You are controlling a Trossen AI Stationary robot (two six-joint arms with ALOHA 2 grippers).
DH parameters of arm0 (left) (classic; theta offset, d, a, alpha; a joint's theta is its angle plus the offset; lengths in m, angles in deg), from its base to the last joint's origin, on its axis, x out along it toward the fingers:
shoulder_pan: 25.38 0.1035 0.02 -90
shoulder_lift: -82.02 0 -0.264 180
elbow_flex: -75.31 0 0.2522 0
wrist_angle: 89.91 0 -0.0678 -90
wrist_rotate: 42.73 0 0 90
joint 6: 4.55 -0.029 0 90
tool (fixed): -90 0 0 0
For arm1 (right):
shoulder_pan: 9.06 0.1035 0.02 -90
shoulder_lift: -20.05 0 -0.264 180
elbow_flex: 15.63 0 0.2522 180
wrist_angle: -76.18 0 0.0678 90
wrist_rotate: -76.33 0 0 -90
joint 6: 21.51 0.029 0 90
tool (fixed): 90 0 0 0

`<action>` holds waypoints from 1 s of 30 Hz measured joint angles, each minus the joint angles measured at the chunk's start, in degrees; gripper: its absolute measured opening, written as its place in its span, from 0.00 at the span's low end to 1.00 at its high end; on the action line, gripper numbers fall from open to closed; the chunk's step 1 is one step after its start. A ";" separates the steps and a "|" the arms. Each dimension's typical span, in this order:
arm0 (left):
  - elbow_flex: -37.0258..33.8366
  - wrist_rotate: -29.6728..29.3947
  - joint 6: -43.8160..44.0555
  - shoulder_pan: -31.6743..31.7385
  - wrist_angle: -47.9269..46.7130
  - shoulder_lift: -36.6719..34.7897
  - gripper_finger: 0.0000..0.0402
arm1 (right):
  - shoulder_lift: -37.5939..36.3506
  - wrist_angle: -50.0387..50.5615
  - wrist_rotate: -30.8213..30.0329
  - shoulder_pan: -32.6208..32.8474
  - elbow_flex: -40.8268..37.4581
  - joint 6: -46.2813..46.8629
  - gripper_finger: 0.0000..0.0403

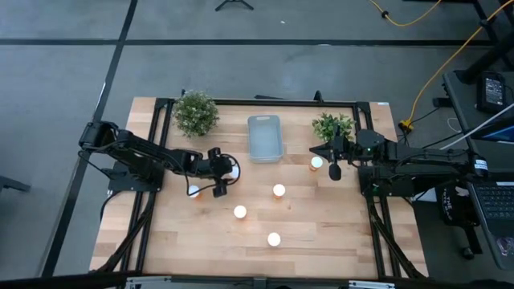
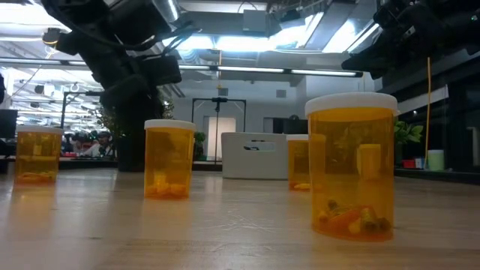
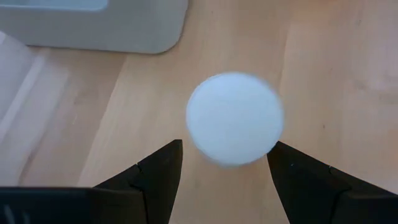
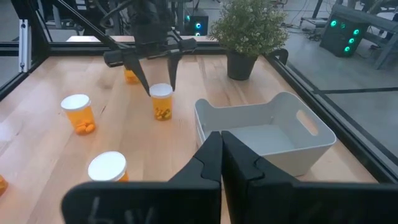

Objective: Pick and place pill bottles into a basket
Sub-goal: Put the orange pill bottle into the gray bin

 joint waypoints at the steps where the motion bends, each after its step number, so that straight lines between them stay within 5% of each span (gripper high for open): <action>1: 0.00 1.26 0.00 0.00 0.67 0.00 0.57 | 0.00 0.00 -0.02 0.00 0.00 0.00 0.01; 30: 0.00 1.44 -0.57 0.00 3.27 -0.02 0.58 | 0.00 -0.04 0.00 0.00 0.00 0.02 0.01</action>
